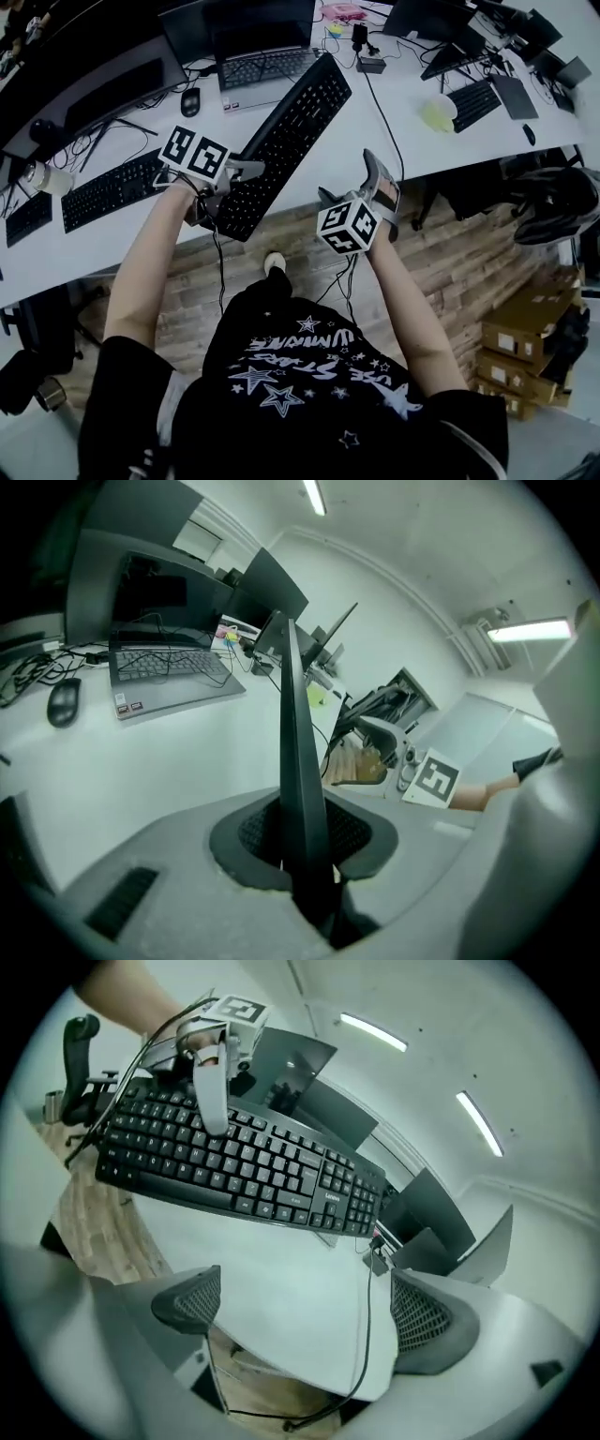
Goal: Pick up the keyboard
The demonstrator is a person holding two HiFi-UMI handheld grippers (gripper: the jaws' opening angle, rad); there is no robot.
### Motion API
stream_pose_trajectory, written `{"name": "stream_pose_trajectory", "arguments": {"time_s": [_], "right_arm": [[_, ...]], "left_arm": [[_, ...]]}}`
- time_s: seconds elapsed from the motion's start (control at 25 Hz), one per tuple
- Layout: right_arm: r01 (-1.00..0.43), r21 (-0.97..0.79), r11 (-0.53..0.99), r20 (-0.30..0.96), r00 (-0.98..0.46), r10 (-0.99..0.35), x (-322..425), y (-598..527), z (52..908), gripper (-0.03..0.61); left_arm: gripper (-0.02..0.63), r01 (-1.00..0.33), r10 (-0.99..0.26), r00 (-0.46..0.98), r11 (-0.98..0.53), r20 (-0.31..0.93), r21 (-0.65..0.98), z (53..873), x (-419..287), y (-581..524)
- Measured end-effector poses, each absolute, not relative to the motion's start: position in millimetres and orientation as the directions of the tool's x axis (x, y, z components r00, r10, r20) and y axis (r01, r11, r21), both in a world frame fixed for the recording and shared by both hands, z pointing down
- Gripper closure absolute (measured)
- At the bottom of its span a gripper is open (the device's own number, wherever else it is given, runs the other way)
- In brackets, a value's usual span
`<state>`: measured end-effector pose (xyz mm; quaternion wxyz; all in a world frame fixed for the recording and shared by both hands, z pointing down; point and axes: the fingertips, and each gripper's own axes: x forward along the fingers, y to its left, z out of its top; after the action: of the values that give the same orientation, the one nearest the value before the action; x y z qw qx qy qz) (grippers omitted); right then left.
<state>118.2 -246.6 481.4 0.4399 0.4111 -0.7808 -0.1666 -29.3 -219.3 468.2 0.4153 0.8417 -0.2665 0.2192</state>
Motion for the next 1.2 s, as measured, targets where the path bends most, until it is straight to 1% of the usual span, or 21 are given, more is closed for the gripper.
{"name": "stream_pose_trajectory", "arguments": {"time_s": [0.16,0.24,0.44,0.52,0.72,1.0,1.04,1.12,1.2], "right_arm": [[-0.619,0.51,0.598,0.534,-0.317,-0.784,130.2,-218.8,465.5,0.008],[-0.653,0.475,0.59,0.521,-0.332,-0.786,136.1,-205.0,457.7,0.008],[-0.693,0.418,0.587,0.502,-0.362,-0.785,148.6,-165.8,450.3,0.009],[-0.716,0.372,0.59,0.49,-0.388,-0.781,150.9,-151.2,449.0,0.009],[-0.765,0.239,0.598,0.476,-0.444,-0.759,152.6,-121.5,452.7,0.009],[-0.82,0.136,0.555,0.42,-0.46,-0.782,153.6,-103.6,445.8,0.015],[-0.833,0.123,0.539,0.41,-0.452,-0.792,154.4,-101.6,443.4,0.038],[-0.861,0.088,0.5,0.384,-0.434,-0.815,155.9,-97.7,436.7,0.126],[-0.888,0.049,0.458,0.368,-0.41,-0.834,158.3,-93.9,430.7,0.198]], "left_arm": [[0.537,-0.621,-0.355,0.783,-0.469,0.51,0.628,449.2,-22.8,-204.8],[0.537,-0.608,-0.394,0.793,-0.454,0.465,0.652,439.4,-19.3,-195.8],[0.537,-0.59,-0.476,0.793,-0.444,0.38,0.674,420.3,-8.2,-163.2],[0.537,-0.592,-0.504,0.785,-0.44,0.36,0.675,416.9,-3.3,-147.8],[0.537,-0.559,-0.546,0.779,-0.383,0.307,0.735,415.6,6.9,-107.2],[0.537,-0.567,-0.609,0.752,-0.404,0.251,0.718,413.9,-1.3,-66.2],[0.537,-0.56,-0.614,0.753,-0.409,0.237,0.721,412.6,-4.2,-61.8],[0.537,-0.544,-0.621,0.755,-0.417,0.209,0.728,409.2,-11.1,-54.5],[0.537,-0.536,-0.628,0.755,-0.426,0.188,0.728,405.4,-19.0,-48.9]]}}
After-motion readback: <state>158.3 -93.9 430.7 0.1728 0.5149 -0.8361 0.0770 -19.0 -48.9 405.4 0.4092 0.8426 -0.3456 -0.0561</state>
